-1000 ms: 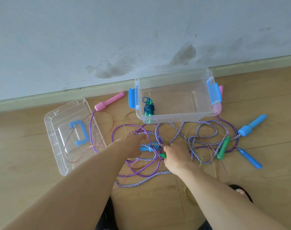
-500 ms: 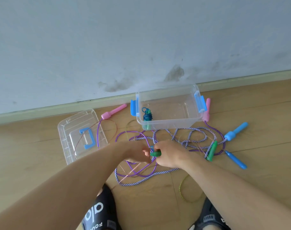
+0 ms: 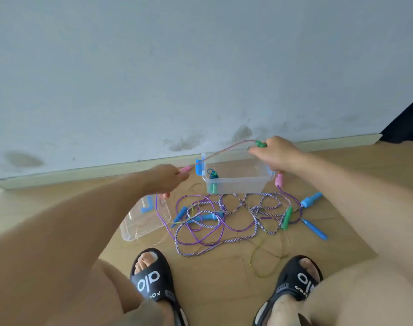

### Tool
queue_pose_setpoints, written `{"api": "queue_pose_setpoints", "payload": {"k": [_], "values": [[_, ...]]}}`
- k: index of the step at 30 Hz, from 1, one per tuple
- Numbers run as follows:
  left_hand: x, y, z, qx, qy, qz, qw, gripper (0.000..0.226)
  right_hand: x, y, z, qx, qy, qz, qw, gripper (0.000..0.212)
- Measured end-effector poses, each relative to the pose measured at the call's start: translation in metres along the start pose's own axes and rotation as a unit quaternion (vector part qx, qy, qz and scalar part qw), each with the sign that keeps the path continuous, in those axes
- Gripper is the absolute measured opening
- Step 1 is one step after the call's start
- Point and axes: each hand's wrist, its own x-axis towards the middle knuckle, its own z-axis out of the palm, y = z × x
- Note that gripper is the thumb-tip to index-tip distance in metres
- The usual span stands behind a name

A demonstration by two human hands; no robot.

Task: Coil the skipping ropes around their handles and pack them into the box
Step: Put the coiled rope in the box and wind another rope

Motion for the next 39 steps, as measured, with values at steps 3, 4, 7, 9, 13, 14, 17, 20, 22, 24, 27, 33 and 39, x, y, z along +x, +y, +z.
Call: {"api": "queue_pose_setpoints", "payload": {"k": [3,4,7,9,13,14,17,20,22,24,27,33,39], "values": [[-0.016,0.023,-0.036,-0.140,0.109,0.027,0.984,0.050,-0.009,0.003,-0.021,0.005,-0.106,0.004,0.994,0.015],[-0.023,0.031,-0.045,-0.168,0.138,0.047,0.975,0.049,-0.012,0.004,-0.020,0.003,-0.138,-0.003,0.990,0.019],[-0.042,0.054,-0.051,-0.155,0.208,0.134,0.956,0.041,-0.030,-0.009,-0.010,0.055,-0.205,-0.037,0.977,0.040],[-0.048,0.063,-0.046,-0.120,0.231,0.179,0.949,0.037,-0.042,-0.029,-0.005,0.195,-0.242,-0.064,0.948,0.040],[-0.044,0.070,-0.042,-0.078,0.192,0.221,0.953,0.025,-0.046,-0.055,-0.002,0.308,-0.227,-0.123,0.916,0.027],[-0.043,0.070,-0.045,-0.090,0.181,0.219,0.954,0.026,-0.043,-0.056,-0.002,0.284,-0.208,-0.130,0.927,0.020],[-0.037,0.057,-0.055,-0.139,0.136,0.175,0.965,0.033,-0.036,-0.048,-0.013,0.210,-0.151,-0.165,0.952,0.020],[-0.030,0.033,-0.061,-0.139,0.147,0.097,0.974,0.043,-0.021,-0.029,-0.027,0.099,-0.080,-0.164,0.978,0.023],[-0.030,0.023,-0.063,-0.185,0.181,0.064,0.964,0.049,-0.015,-0.020,-0.029,-0.022,-0.103,-0.127,0.986,0.012],[-0.031,0.025,-0.064,-0.233,0.208,0.070,0.947,0.052,-0.018,-0.020,-0.019,-0.040,-0.199,-0.068,0.977,0.026],[-0.036,0.045,-0.063,-0.231,0.240,0.156,0.930,0.049,-0.023,-0.048,0.001,0.107,-0.229,-0.116,0.960,0.050],[-0.032,0.054,-0.062,-0.177,0.250,0.178,0.935,0.036,-0.018,-0.073,-0.004,0.142,-0.125,-0.221,0.957,0.017],[-0.030,0.028,-0.072,-0.235,0.313,0.066,0.918,0.036,0.003,-0.028,-0.023,-0.258,-0.197,-0.042,0.945,0.022]]}}
